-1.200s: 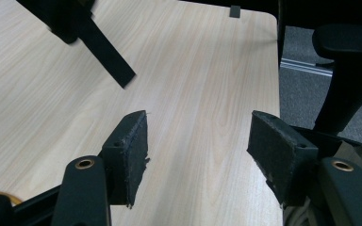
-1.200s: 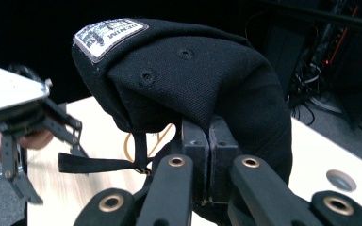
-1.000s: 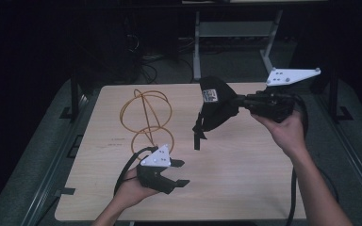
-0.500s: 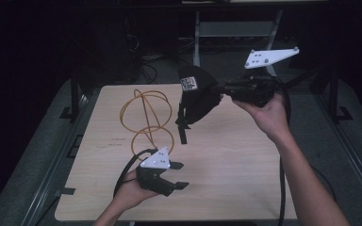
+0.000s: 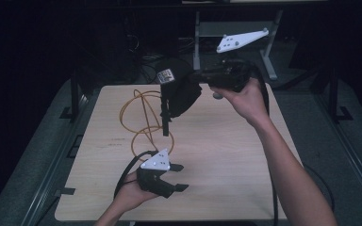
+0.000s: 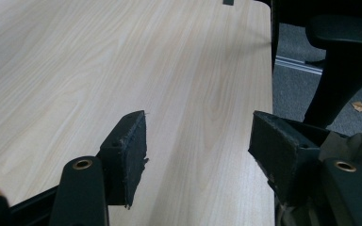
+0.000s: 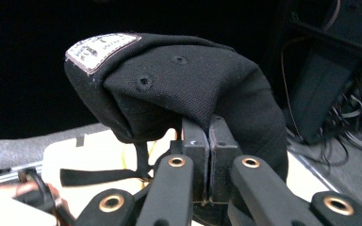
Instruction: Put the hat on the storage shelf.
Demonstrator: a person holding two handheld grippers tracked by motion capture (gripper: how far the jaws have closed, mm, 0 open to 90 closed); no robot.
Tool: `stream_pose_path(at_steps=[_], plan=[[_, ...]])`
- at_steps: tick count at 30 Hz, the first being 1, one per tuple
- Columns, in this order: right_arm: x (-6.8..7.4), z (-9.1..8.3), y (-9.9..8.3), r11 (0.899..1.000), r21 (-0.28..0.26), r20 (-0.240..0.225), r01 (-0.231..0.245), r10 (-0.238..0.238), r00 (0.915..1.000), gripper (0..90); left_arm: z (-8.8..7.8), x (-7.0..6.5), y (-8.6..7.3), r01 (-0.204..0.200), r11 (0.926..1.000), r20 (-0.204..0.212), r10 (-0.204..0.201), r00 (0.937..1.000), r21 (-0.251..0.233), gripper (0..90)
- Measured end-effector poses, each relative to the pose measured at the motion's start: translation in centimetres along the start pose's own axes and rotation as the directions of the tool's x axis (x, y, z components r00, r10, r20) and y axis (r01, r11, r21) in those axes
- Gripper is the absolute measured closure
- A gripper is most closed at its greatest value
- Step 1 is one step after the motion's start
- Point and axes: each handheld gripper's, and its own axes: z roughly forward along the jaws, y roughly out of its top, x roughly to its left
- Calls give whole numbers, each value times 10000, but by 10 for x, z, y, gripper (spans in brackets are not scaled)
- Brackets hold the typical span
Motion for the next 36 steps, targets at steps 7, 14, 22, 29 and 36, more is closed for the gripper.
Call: stream_pose_path(at_steps=[7,14,22,29,36], plan=[[3,24,11,9998,135,-282,160,-156,9995,884,3,-2,-2,-29,10000,96,29,9999,30,363],[2,52,6,9979,571,-612,305,-270,9978,877,6,-2,-5,58,9998,211,-62,9998,214,357],[5,81,4,9988,353,-853,328,-297,9959,874,10,-1,-6,49,9997,380,-59,9993,246,357],[10,99,1,9994,11,-878,334,-332,9956,870,14,-3,-7,62,9994,537,-80,9985,343,357],[11,111,-1,9982,-533,-1666,271,-357,9854,875,14,-2,-7,-52,9993,627,28,9980,371,357]])
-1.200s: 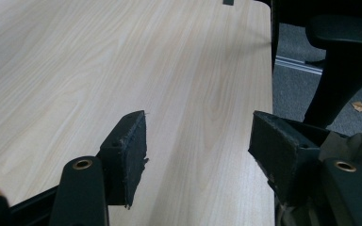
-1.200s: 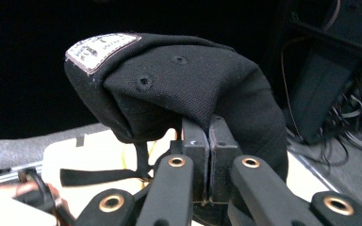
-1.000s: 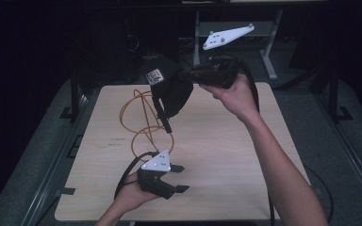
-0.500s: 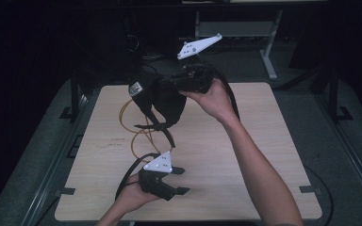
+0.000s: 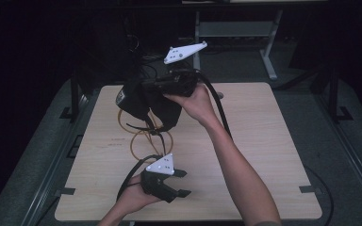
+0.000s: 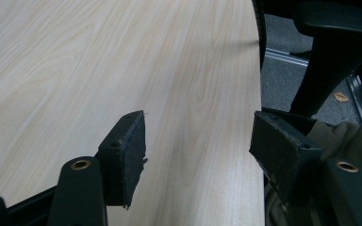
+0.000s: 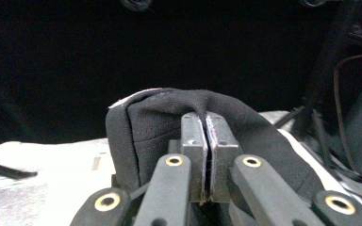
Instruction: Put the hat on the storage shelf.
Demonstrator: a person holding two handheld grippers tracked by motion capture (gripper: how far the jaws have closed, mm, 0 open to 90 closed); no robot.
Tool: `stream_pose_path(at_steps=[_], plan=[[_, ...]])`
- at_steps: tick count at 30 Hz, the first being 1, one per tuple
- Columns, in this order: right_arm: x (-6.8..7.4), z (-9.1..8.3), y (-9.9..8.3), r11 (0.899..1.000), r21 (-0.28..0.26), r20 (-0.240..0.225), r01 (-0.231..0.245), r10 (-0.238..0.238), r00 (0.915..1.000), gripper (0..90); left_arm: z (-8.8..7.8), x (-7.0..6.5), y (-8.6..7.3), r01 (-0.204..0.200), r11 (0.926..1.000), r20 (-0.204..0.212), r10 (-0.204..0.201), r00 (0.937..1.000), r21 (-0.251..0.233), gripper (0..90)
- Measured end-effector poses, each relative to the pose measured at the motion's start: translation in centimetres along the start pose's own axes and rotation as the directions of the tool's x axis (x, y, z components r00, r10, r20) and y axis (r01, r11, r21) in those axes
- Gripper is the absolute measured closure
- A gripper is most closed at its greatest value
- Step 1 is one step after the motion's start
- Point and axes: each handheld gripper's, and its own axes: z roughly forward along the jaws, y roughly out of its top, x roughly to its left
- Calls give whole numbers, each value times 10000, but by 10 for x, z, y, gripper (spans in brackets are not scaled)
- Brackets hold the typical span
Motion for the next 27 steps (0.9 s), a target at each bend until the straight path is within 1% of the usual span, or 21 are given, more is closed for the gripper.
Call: stream_pose_path(at_steps=[1,2,3,4,5,7,9,10,12,13,17,18,19,20,21,22,23,24,26,27], plan=[[0,0,0,10000,0,0,0,0,10000,875,0,0,0,0,10000,0,0,10000,0,357],[0,-4,0,10000,-14,-211,-21,21,9998,875,1,-1,0,34,10000,45,-34,10000,-32,357],[0,-7,1,10000,-59,-242,-11,9,9997,875,1,-1,0,34,10000,45,-34,10000,-32,357],[-1,-10,2,9999,-106,-298,27,-30,9996,875,1,-1,0,128,9999,87,-127,9999,-59,357],[0,-13,3,9999,-155,-261,49,-53,9996,876,1,-1,0,128,9999,87,-127,9999,-59,357],[1,-18,6,9998,-177,-240,88,-92,9997,879,1,-1,1,100,9999,125,-99,9999,-69,357],[3,-22,8,9997,-191,-287,164,-170,9994,879,1,-1,1,-68,9999,152,69,9999,-75,357],[4,-24,9,9995,-228,-320,227,-234,9992,880,1,-1,2,-21,10000,155,22,9999,-69,357],[6,-25,10,9992,-302,-378,251,-262,9989,881,1,-1,2,-67,10000,168,68,9998,-71,357],[7,-25,11,9990,-351,-383,274,-287,9989,882,2,-1,2,-161,9999,153,162,9998,-57,357],[8,-22,15,9988,-324,-286,361,-371,9989,883,2,-2,3,-232,9997,240,232,9994,-17,357],[9,-19,18,9991,-123,-391,394,-398,9984,883,3,-3,3,-164,9999,233,163,9996,27,358],[9,-19,18,9991,-123,-391,394,-398,9984,883,3,-3,3,-164,9999,233,163,9996,27,358],[10,-17,20,9983,-70,-250,577,-579,9980,883,3,-3,2,-135,9999,247,134,9996,30,358],[10,-14,21,9986,-15,-239,538,-538,9983,883,3,-2,2,-105,9999,268,104,9996,50,357],[9,-5,23,9982,253,-280,546,-539,9982,878,3,-2,2,-112,9999,279,111,9995,13,357],[9,-5,23,9982,253,-280,546,-539,9982,878,3,-2,2,-112,9999,279,111,9995,13,357],[9,5,21,9966,371,-30,742,-741,9972,873,2,-3,2,-110,9999,263,111,9996,-55,357],[7,13,19,9975,277,24,654,-655,9979,873,2,-3,3,-113,9999,289,114,9995,-36,357],[7,13,19,9975,277,24,654,-655,9979,873,2,-3,3,-113,9999,289,114,9995,-36,357]])
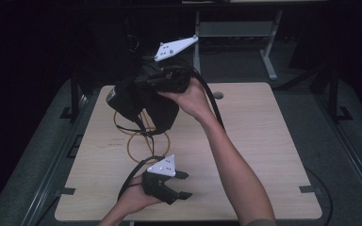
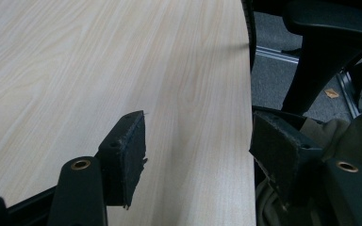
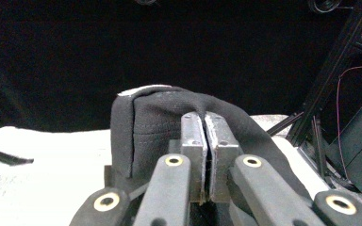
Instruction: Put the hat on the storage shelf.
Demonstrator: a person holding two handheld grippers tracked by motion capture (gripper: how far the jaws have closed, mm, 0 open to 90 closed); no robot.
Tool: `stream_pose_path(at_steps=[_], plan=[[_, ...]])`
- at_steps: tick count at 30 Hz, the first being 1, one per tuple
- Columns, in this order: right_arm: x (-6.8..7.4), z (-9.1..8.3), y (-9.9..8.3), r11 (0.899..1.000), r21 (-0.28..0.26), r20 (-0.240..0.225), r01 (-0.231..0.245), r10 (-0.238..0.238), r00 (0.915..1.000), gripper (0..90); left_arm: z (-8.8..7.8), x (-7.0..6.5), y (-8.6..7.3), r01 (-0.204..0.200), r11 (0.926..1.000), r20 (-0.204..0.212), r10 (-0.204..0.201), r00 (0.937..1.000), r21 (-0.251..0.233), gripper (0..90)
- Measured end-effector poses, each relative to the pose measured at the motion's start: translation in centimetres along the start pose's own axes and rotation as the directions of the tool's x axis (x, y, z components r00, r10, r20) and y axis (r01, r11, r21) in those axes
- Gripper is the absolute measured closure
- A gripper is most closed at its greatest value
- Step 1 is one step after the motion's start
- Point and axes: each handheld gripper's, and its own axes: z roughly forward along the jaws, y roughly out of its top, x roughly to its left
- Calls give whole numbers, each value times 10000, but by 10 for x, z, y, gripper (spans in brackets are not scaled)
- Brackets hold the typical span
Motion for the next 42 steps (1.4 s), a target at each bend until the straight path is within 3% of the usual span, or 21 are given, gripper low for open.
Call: stream_pose_path(at_steps=[5,6,8,9,10,12,13,15,17,19,20,22,24,25,27,29,32,37,39,42], plan=[[-5,16,-6,9995,-174,-476,-266,258,9985,873,3,0,0,70,10000,77,-70,9999,-21,357],[-10,19,-9,9964,-344,-840,-769,738,9937,872,3,0,0,-5,10000,113,5,9999,-6,357],[-13,21,-11,9942,-415,-1110,-993,942,9894,872,3,0,0,-11,10000,122,11,9999,-21,357],[-18,22,-14,9858,-565,-1514,-1581,1480,9773,871,2,0,0,19,10000,126,-19,9999,-22,357],[-20,23,-15,9851,-482,-1561,-1648,1556,9754,871,2,0,0,9,10000,124,-8,9999,-22,357],[-20,26,-16,9896,-140,-1061,-1430,1408,9843,866,2,1,0,39,10000,149,-39,9999,-4,357],[-20,26,-16,9896,-140,-1061,-1430,1408,9843,866,2,1,0,29,10000,163,-29,9999,34,357],[-21,31,-18,9918,220,-476,-1260,1269,9908,856,3,1,0,73,10000,184,-72,9998,-55,357],[-20,33,-19,9917,371,-315,-1232,1243,9917,854,4,0,0,123,9999,201,-121,9997,-99,357],[-19,38,-19,9918,460,-367,-1189,1206,9920,859,6,0,0,116,9999,252,-115,9996,-49,357],[-18,40,-20,9893,226,-839,-1440,1454,9858,859,8,-1,1,152,9998,303,-149,9994,-85,357],[-16,43,-19,9891,56,-1144,-1469,1466,9826,859,8,-1,1,80,10000,334,-81,9994,28,357],[-15,44,-18,9910,142,-1187,-1328,1336,9839,859,8,-2,1,91,9999,344,-92,9994,45,357],[-14,48,-19,9898,293,-1507,-1395,1423,9783,863,7,-1,1,-15,10000,361,12,9993,87,357],[-14,49,-19,9894,270,-1677,-1429,1454,9751,865,7,-1,1,-14,10000,368,11,9993,74,357],[-15,49,-18,9858,129,-2009,-1677,1668,9653,872,7,-1,1,72,10000,396,-73,9992,15,357],[-13,51,-15,9859,159,-2124,-1666,1661,9630,878,7,-1,1,77,10000,399,-77,9992,1,358],[-7,52,-7,9888,65,-1963,-1489,1473,9694,887,6,0,1,-59,10000,468,56,9989,62,357],[-6,51,-3,9880,-78,-2124,-1541,1490,9658,887,6,-1,1,-69,10000,458,66,9989,59,358],[-6,51,-2,9891,-32,-1984,-1470,1435,9696,887,7,-1,1,-54,10000,477,51,9989,56,358]])
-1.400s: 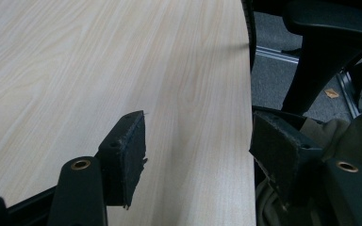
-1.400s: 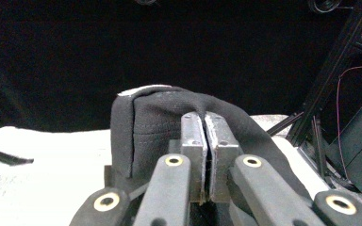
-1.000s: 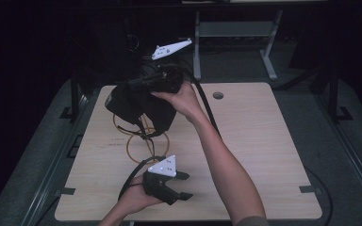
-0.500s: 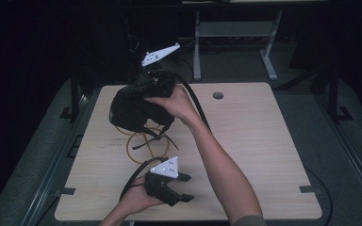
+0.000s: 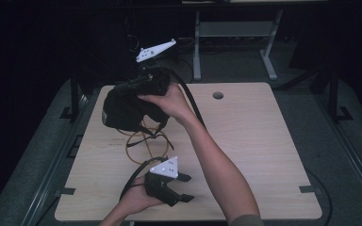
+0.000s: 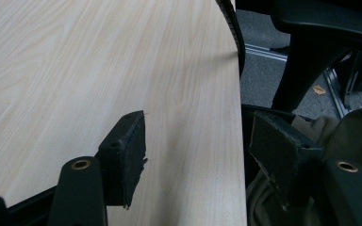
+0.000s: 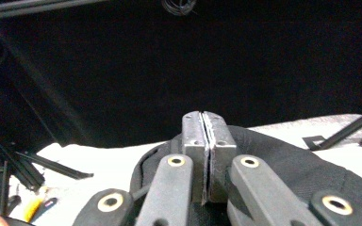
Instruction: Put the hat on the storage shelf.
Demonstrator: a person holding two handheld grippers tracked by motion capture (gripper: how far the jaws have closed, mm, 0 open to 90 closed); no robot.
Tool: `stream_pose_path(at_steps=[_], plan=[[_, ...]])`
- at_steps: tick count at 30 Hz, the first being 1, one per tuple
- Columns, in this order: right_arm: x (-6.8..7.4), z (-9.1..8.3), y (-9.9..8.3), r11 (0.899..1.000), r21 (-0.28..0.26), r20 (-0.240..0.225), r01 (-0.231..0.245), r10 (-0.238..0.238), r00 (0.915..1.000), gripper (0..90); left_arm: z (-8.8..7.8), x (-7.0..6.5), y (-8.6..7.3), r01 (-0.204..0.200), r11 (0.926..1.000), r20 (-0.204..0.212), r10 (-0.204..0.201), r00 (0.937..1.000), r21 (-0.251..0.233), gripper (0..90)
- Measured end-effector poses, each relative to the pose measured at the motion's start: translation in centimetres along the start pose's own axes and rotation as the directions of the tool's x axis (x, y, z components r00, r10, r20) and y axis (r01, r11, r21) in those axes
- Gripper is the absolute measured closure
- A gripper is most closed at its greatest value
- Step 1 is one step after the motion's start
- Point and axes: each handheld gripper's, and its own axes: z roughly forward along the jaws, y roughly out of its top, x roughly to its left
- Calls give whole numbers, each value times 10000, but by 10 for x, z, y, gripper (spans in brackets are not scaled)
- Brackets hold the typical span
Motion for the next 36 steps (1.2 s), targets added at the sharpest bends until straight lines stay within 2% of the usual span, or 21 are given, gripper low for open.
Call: stream_pose_path(at_steps=[1,2,3,4,7,10,12,16,18,25,30,36], plan=[[-2,7,-3,9970,775,119,-16,6,9999,877,2,-1,0,68,10000,19,-67,10000,-13,358],[-2,12,-6,9895,1444,250,53,-91,9996,844,2,-1,0,-18,10000,53,18,10000,23,357],[-2,16,-8,9820,1880,446,165,-253,9987,759,2,-1,0,-18,10000,53,18,10000,23,357],[-2,18,-10,9786,2057,623,107,-240,9978,690,3,-3,0,-29,10000,73,28,10000,92,357],[-3,14,-10,9834,1812,733,-102,-32,9973,550,3,-3,0,-111,9999,45,111,9999,87,357],[-2,9,-9,9847,1734,876,-149,-3,9962,504,3,-3,0,-101,9999,42,100,9999,42,351],[-3,-1,-9,9876,1552,929,-245,101,9956,439,2,-2,-1,-88,9999,-14,88,10000,83,346],[-2,-13,-10,9899,1371,864,-362,244,9960,419,1,-2,-1,-161,9998,-105,162,9998,82,323],[0,-22,-13,9893,1437,1023,-241,94,9947,411,1,-2,-1,-84,10000,-164,85,9998,42,312],[1,-40,-26,9861,1634,1258,-294,87,9920,394,0,-1,-2,7,10000,-401,-5,9992,44,289],[-1,-62,-40,9879,1460,1613,-525,286,9865,374,3,-1,-3,40,9996,-614,-23,9981,274,265],[-3,-78,-53,9873,1435,1948,-680,392,9801,358,5,-1,-3,90,9997,-678,-74,9977,243,249]])
